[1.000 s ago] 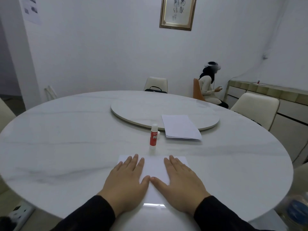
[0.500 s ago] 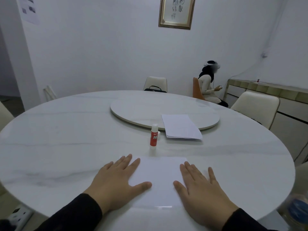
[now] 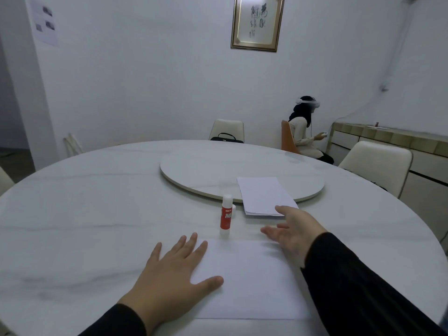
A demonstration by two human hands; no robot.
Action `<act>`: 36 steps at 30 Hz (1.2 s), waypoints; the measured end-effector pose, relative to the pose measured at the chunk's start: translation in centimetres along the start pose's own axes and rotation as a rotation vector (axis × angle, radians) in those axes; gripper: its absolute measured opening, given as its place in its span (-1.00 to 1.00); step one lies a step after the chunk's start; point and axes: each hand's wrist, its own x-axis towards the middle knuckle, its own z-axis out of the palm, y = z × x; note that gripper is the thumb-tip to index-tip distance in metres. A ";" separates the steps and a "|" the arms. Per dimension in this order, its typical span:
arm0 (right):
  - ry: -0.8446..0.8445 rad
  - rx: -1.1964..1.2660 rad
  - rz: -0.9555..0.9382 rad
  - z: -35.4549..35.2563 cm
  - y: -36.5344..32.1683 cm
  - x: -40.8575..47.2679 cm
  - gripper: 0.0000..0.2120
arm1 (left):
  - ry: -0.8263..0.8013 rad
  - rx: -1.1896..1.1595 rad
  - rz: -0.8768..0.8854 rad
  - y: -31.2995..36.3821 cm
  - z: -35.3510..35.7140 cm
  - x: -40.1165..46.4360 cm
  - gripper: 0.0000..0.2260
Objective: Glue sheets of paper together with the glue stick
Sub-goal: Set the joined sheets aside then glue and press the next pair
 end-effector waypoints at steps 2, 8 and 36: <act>-0.007 0.188 -0.001 1.0 0.1 2.3 -0.61 | 0.025 -0.038 0.005 -0.1 0.0 0.0 -0.05; 0.156 0.184 -0.019 3.5 -0.5 6.9 -0.55 | 0.051 -0.104 -0.007 -0.1 0.1 0.3 -0.05; -0.121 -0.490 -0.307 -6.2 3.1 -7.5 -0.88 | 0.338 -1.505 -0.219 -2.7 -1.6 -0.1 -0.70</act>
